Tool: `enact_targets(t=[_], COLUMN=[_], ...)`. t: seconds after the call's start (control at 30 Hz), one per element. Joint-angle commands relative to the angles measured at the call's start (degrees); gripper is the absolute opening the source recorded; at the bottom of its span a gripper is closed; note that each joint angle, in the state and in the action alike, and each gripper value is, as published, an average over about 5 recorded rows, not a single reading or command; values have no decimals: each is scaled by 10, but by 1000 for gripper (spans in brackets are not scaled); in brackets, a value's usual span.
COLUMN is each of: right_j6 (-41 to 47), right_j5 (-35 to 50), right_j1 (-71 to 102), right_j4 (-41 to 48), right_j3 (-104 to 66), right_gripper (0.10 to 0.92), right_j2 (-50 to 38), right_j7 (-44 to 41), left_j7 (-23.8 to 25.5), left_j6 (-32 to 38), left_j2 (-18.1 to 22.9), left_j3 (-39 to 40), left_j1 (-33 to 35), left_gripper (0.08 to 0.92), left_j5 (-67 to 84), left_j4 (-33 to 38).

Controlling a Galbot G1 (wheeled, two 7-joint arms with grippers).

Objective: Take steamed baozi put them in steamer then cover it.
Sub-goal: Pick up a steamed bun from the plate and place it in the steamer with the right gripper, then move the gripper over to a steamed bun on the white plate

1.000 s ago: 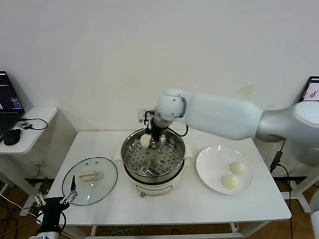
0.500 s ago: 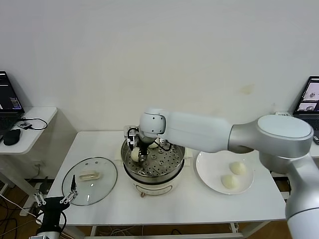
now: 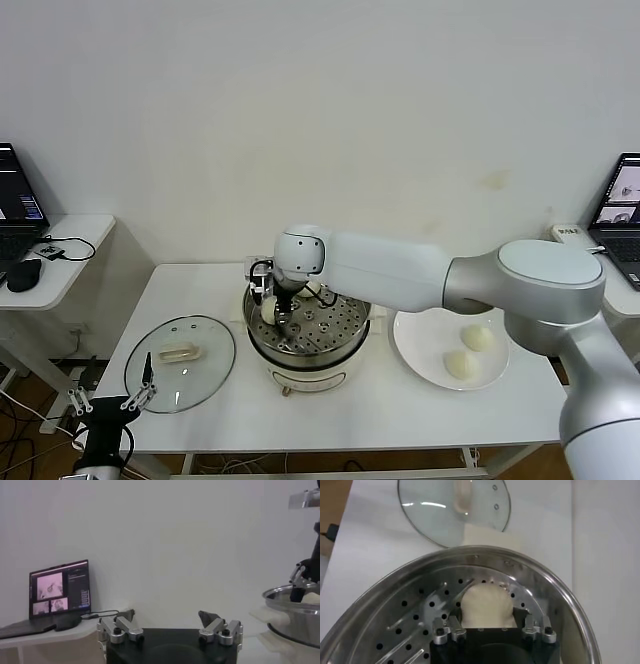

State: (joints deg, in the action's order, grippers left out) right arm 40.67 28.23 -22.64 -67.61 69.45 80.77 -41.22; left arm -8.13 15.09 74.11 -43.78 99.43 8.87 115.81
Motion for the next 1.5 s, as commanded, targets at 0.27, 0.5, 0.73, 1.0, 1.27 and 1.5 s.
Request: enact_targets(t=[0.27,0.5,0.73,1.0,1.27,1.5], right_j6=[-108,-203,-240,-258,-264,-262], right_j5=[-50,-114,-212,-300,-356,-375], right_j1=[-148,-172,-121,50,203,276], right_j4=[-103,-197,-245,-255,-241,-216], right_j3=[15,30,5,-88,-192,-222], right_gripper=[822,823,823,823,823,823], right_j2=[-159,-335,-489,-562,-583,-570], right_j7=[-164,-233,-260,-250,-238,-223], left_j7=[0,1,1,1,1,1], left_j6=[0,-1,-2,-5,-6,-7], left_j2=[-2,-4,-5,-1,6,5], left_j3=[0,2,6,9,12,10], left_j1=[0,0,1,1,8,9], left_gripper=[823,823,823,823,823,823], left_j5=[-1,-3,-9,-18,-29,-31], left_j4=[3,4,3,2,8,6])
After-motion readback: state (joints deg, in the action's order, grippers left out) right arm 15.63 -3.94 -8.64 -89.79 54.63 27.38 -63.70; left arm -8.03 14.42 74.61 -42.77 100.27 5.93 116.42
